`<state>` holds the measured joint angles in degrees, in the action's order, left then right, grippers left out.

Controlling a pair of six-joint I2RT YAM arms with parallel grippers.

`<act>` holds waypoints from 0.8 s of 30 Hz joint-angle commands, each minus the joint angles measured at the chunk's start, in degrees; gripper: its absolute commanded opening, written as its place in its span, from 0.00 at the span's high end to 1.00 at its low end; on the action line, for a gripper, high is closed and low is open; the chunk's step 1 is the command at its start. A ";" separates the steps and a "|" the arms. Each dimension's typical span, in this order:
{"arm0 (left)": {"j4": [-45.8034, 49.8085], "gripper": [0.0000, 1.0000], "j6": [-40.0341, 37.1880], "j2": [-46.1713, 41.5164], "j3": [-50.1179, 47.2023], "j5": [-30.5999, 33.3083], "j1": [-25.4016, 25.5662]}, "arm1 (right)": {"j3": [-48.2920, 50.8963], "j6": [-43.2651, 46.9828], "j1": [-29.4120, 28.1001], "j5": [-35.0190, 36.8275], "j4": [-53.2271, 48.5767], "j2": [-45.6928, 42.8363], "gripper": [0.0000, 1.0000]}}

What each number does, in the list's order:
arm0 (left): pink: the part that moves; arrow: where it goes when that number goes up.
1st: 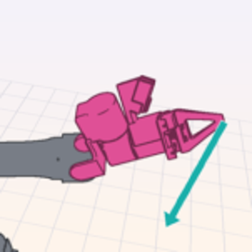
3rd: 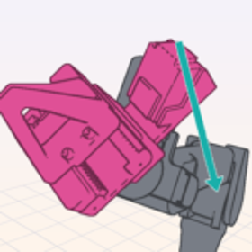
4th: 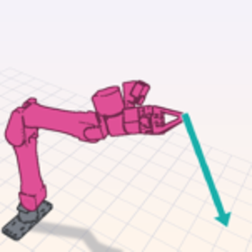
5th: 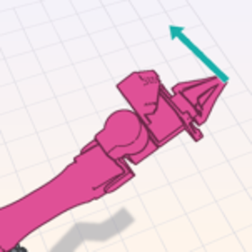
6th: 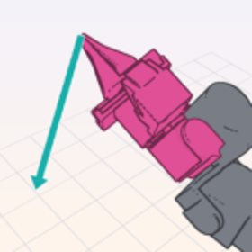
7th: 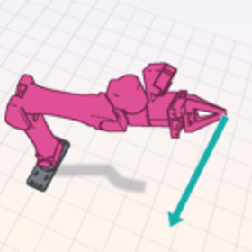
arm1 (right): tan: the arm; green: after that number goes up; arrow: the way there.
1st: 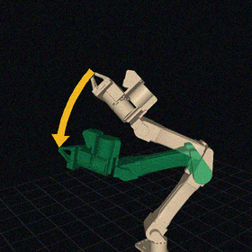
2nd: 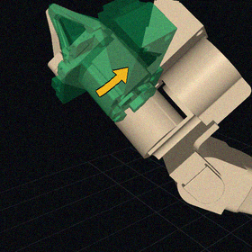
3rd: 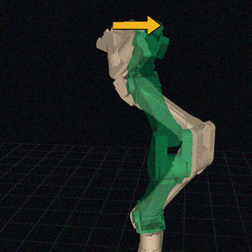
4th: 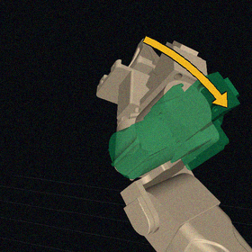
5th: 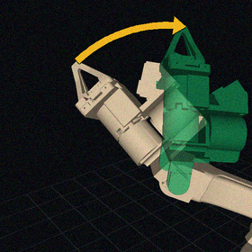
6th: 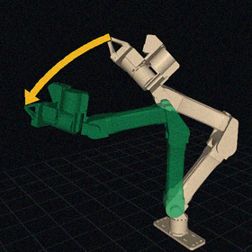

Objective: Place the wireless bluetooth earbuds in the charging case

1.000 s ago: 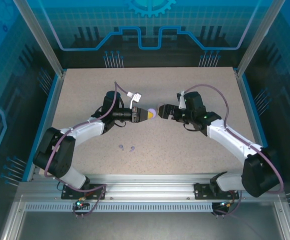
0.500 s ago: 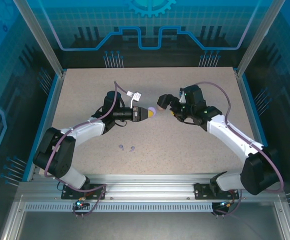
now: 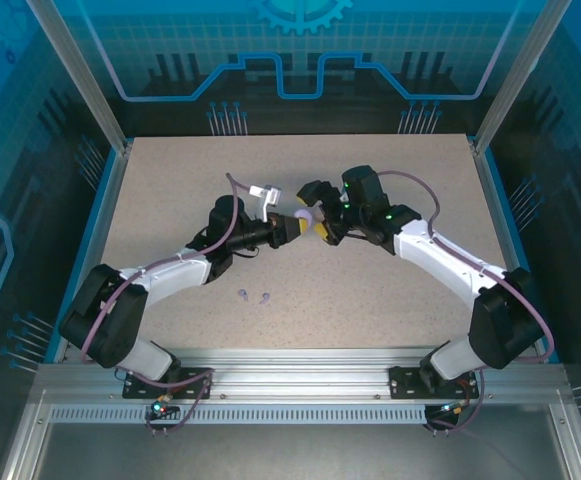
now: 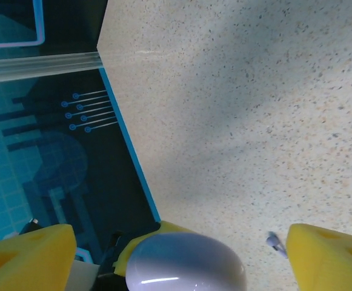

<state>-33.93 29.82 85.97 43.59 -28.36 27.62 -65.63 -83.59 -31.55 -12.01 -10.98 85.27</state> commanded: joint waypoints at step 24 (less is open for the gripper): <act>-5.52 1.00 0.06 -0.02 0.08 3.42 0.92 | -2.40 -4.36 -2.46 1.72 3.53 3.23 0.66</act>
<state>-37.82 30.06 86.08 43.29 -25.47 28.03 -67.02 -87.64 -33.82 -10.96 -8.01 88.16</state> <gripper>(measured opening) 0.226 0.477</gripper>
